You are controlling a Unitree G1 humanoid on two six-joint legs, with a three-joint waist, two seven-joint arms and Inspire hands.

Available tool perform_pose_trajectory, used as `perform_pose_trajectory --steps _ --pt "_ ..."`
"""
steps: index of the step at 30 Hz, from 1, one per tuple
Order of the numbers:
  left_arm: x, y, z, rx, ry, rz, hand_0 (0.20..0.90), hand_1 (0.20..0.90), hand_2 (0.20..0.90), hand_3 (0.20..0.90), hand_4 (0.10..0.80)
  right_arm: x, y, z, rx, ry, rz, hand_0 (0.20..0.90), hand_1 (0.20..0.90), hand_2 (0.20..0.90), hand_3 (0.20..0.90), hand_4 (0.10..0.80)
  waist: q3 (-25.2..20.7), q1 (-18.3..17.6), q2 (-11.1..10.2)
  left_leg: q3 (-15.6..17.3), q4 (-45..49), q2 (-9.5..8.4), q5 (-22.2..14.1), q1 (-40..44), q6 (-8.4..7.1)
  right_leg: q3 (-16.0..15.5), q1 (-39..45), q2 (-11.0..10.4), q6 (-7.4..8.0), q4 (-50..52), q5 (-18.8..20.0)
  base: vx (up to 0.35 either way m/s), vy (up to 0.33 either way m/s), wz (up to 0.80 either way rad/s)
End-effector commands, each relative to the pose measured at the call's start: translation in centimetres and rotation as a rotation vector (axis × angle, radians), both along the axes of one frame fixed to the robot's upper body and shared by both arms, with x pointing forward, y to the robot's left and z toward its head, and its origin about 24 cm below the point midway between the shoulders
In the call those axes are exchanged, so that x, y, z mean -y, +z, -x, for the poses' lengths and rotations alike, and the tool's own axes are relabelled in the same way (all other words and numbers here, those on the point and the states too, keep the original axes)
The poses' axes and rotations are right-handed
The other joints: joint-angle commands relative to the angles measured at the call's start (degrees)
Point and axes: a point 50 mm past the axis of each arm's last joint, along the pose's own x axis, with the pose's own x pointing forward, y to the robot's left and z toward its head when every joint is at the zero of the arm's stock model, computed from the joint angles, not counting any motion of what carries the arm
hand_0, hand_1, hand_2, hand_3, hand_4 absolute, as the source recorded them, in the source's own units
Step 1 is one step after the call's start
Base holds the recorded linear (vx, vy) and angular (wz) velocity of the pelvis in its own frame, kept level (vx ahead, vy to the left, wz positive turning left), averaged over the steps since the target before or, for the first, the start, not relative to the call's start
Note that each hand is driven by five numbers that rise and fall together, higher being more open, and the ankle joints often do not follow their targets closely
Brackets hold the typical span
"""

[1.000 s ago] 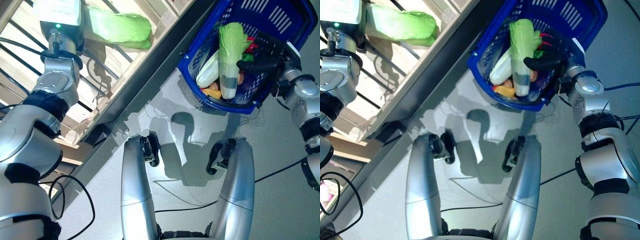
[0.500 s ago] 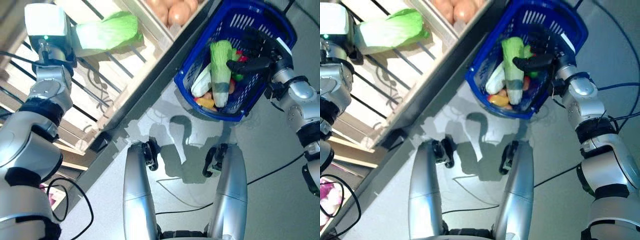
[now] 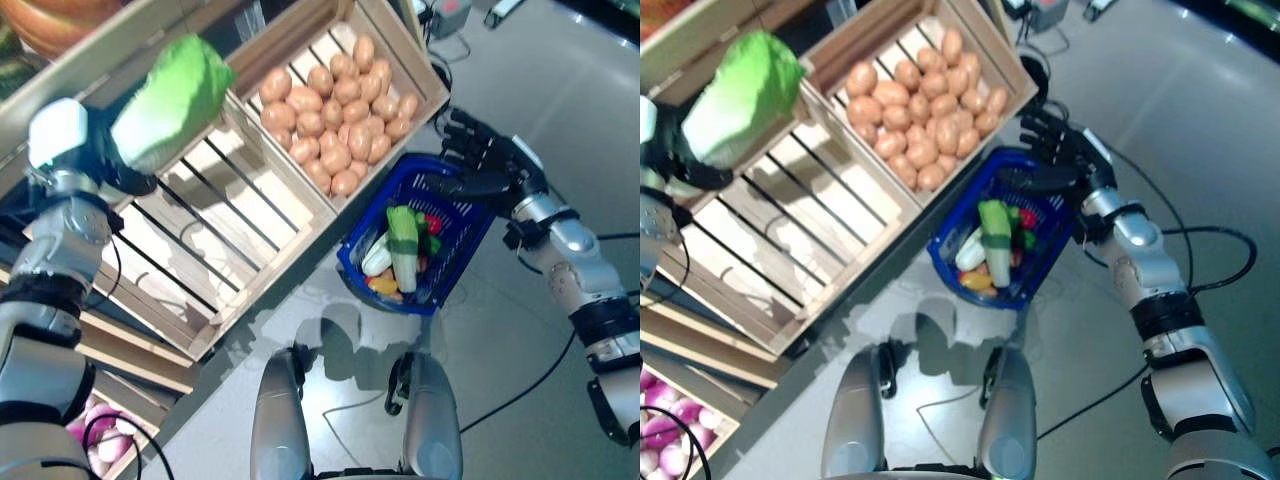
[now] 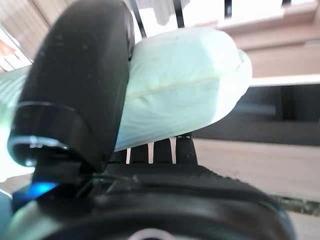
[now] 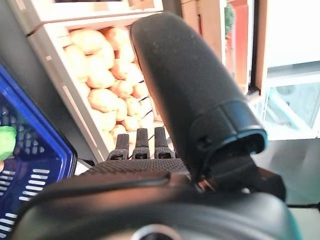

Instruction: Put vegetables into the basket

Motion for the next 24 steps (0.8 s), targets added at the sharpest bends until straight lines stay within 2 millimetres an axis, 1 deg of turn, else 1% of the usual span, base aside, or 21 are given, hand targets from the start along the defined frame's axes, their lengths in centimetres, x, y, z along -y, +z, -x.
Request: perform_pose_trajectory --steps 1,2,4,5,6,9,10,11,12,14,15,16,19,24 --pt "2.2 -3.8 0.7 0.064 -0.122 0.175 0.3 0.3 0.3 0.3 0.4 -2.2 -3.3 1.8 0.007 0.069 -0.153 0.9 0.9 0.9 0.9 0.8 -15.0 0.7 1.8 0.4 -17.0 -0.63 4.7 13.6 2.22 0.2 12.4 0.3 -0.61 -19.4 12.2 0.189 -0.07 0.05" --pt "3.2 -5.4 0.9 0.061 -0.152 0.225 0.3 0.3 0.3 0.3 0.4 -2.8 -4.4 2.3 -0.019 0.09 -0.228 0.9 0.9 0.9 0.9 0.8 -16.2 0.8 1.7 0.8 -20.0 -0.91 5.9 16.1 2.1 -0.4 15.4 1.2 -0.09 -23.5 13.5 0.136 -0.061 0.09" --pt "4.5 -7.1 1.2 0.066 -0.183 0.293 0.3 0.3 0.3 0.3 0.4 -3.8 -5.7 2.8 -0.063 0.16 -0.355 0.9 0.9 0.9 0.9 0.8 -17.3 0.8 1.6 1.4 -24.2 -1.36 7.6 19.2 1.91 -1.1 19.0 2.3 0.45 -29.4 15.3 0.066 -0.025 0.05" --pt "5.8 -8.4 1.3 0.067 -0.209 0.342 0.3 0.3 0.3 0.3 0.4 -4.8 -6.9 3.3 -0.108 0.208 -0.434 0.9 0.9 0.9 0.9 0.8 -18.4 0.8 1.5 1.8 -27.4 -1.68 8.8 21.6 1.72 -1.6 21.9 3.1 0.86 -33.5 16.6 0.083 -0.011 -0.03" --pt "6.6 -9.0 1.4 0.073 -0.227 0.382 0.3 0.3 0.3 0.3 0.4 -5.5 -7.8 3.6 -0.148 0.242 -0.496 0.9 0.9 0.9 0.9 0.8 -18.9 0.9 1.5 2.0 -29.8 -1.96 9.6 23.4 1.6 -1.7 23.9 3.7 1.12 -36.2 17.4 0.067 -0.004 -0.04" --pt "7.9 -10.0 1.5 0.08 -0.252 0.436 0.3 0.3 0.3 0.3 0.4 -6.6 -9.1 4.1 -0.219 0.288 -0.539 0.9 0.9 0.9 0.9 0.8 -19.9 0.9 1.5 2.5 -33.3 -2.2 11.1 25.6 1.51 -1.9 26.2 4.4 1.43 -39.9 18.8 0.03 0.004 -0.06" --pt "9.6 -10.6 1.3 0.089 -0.287 0.479 0.3 0.3 0.3 0.3 0.4 -7.7 -10.1 4.4 -0.271 0.325 -0.58 0.9 0.9 0.9 0.9 0.8 -20.7 1.0 1.4 2.6 -35.6 -2.29 12.1 26.8 1.32 -2.2 27.5 4.8 1.75 -42.2 20.0 0.042 0.004 -0.07" --pt "10.7 -10.9 1.2 0.089 -0.307 0.505 0.3 0.3 0.3 0.3 0.4 -8.3 -10.4 4.5 -0.289 0.349 -0.611 0.9 0.9 0.9 0.9 0.8 -21.3 1.1 1.2 2.5 -37.1 -2.37 12.6 27.6 1.25 -2.2 28.5 5.0 2.0 -44.0 20.8 0.062 0.005 -0.06" --pt "12.0 -11.5 1.3 0.085 -0.326 0.528 0.3 0.3 0.3 0.3 0.4 -9.0 -10.6 4.8 -0.303 0.374 -0.647 0.9 0.9 0.9 0.9 0.8 -21.8 1.2 1.1 2.5 -38.8 -2.41 13.2 28.6 1.22 -2.2 29.6 5.3 2.27 -45.5 21.7 0.07 0.001 -0.06" --pt "13.3 -12.1 1.4 0.076 -0.353 0.56 0.3 0.3 0.3 0.3 0.4 -9.8 -10.7 5.0 -0.311 0.394 -0.682 0.9 0.9 0.9 0.9 0.8 -22.4 1.3 1.0 2.4 -41.2 -2.58 14.0 29.7 1.19 -2.1 30.5 5.7 2.57 -47.4 22.8 0.048 0.004 -0.03" --pt "13.5 -12.2 1.4 0.075 -0.356 0.565 0.3 0.3 0.3 0.3 0.4 -9.9 -10.7 5.0 -0.311 0.397 -0.687 0.9 0.9 0.9 0.9 0.8 -22.4 1.3 1.0 2.4 -41.5 -2.62 14.1 29.9 1.2 -2.1 30.7 5.7 2.61 -47.7 22.9 0.047 -0.006 -0.02" --pt "14.6 -12.6 1.6 0.065 -0.376 0.601 0.3 0.3 0.3 0.3 0.4 -10.7 -10.5 5.2 -0.312 0.422 -0.711 0.9 0.9 0.9 0.9 0.8 -23.0 1.7 0.9 2.1 -44.4 -2.94 15.0 30.9 1.23 -2.4 31.6 6.0 2.86 -49.7 23.8 0.042 -0.016 -0.1" --pt "15.8 -12.9 1.7 0.051 -0.416 0.628 0.3 0.3 0.3 0.3 0.4 -11.2 -10.2 5.4 -0.303 0.449 -0.73 0.9 0.9 0.9 0.9 0.8 -23.4 2.3 0.7 1.4 -47.3 -3.7 15.9 31.6 1.24 -2.9 32.7 6.3 3.27 -52.3 25.1 0.034 -0.039 -0.09" --pt "17.7 -12.6 1.7 0.043 -0.48 0.642 0.3 0.3 0.3 0.3 0.4 -11.8 -9.8 5.3 -0.295 0.44 -0.728 0.9 0.9 0.9 0.9 0.8 -23.6 2.6 0.3 0.9 -48.2 -4.37 15.7 31.4 1.32 -3.5 33.2 6.7 3.57 -55.5 27.0 0.011 -0.045 -0.03"
